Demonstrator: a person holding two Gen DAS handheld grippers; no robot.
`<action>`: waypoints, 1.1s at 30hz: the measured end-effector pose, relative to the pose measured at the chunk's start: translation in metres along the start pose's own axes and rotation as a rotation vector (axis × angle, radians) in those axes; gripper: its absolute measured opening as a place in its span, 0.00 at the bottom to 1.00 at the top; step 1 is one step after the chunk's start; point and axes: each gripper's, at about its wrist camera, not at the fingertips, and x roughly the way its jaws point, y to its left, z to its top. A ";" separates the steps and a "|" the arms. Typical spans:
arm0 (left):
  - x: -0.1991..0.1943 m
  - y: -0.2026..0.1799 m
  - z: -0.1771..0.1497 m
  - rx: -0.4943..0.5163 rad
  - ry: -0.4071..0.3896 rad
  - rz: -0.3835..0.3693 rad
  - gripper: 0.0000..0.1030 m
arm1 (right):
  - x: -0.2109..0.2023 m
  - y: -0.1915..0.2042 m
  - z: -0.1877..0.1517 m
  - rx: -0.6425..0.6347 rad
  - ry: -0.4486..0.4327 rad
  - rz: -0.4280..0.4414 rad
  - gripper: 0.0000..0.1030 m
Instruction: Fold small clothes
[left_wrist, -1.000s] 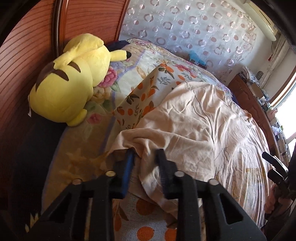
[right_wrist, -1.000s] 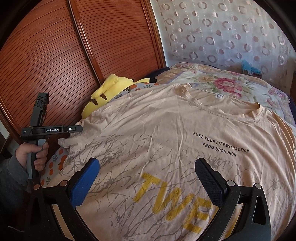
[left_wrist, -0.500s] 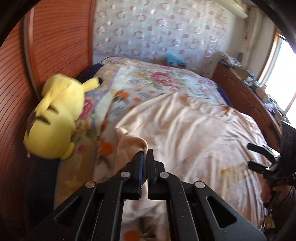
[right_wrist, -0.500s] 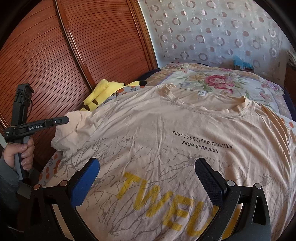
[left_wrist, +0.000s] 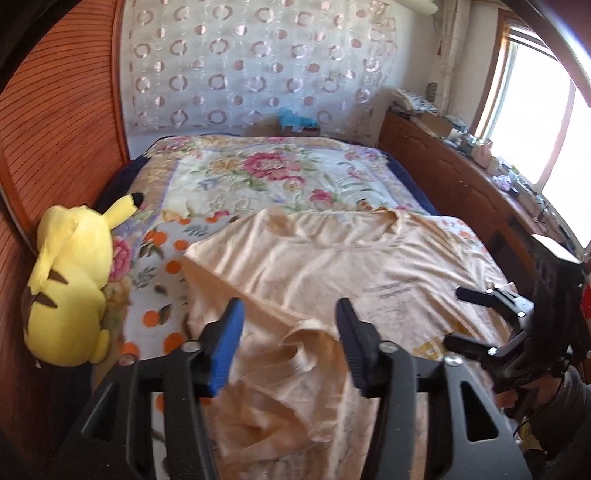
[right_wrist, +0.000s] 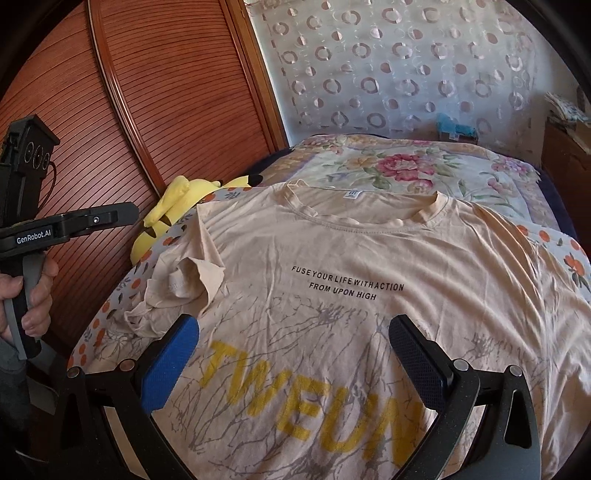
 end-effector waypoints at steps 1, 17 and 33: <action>-0.002 0.008 -0.005 -0.011 0.003 0.008 0.70 | 0.001 0.002 0.001 -0.004 0.001 0.000 1.00; 0.015 0.073 -0.084 -0.116 0.119 0.171 0.75 | 0.071 0.078 0.043 -0.212 0.086 0.147 0.52; 0.028 0.070 -0.104 -0.056 0.066 0.237 0.79 | 0.091 0.053 0.043 -0.198 0.108 0.023 0.03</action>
